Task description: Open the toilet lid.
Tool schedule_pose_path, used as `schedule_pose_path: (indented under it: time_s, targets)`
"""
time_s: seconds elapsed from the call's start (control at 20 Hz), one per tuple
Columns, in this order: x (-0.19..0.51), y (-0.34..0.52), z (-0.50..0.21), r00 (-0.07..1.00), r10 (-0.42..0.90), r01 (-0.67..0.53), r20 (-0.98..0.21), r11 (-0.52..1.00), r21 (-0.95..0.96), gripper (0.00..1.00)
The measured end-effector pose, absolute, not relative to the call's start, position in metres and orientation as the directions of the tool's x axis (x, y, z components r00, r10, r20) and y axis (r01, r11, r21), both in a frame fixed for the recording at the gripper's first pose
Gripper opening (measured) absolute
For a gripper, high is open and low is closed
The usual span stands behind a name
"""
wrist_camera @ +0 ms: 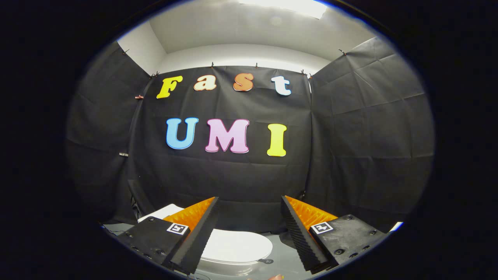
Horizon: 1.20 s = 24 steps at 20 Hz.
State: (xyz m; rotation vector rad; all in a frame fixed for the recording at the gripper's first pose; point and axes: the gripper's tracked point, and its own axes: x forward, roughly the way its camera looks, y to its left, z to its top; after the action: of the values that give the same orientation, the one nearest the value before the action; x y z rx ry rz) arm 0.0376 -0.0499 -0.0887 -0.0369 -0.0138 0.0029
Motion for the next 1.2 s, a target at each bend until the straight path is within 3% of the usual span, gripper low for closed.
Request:
schedule_pose_path:
  time_s: [0.55,0.8,1.2]
  targets:
    - [0.080,-0.088,-0.236,0.986,0.080,-0.080,-0.145,0.997,0.005,0.98]
    - [0.100,-0.118,-0.295,0.974,0.088,-0.066,-0.208,0.991,0.113,0.98]
    - [0.126,-0.149,-0.412,0.884,0.172,-0.023,-0.434,0.944,0.329,0.99]
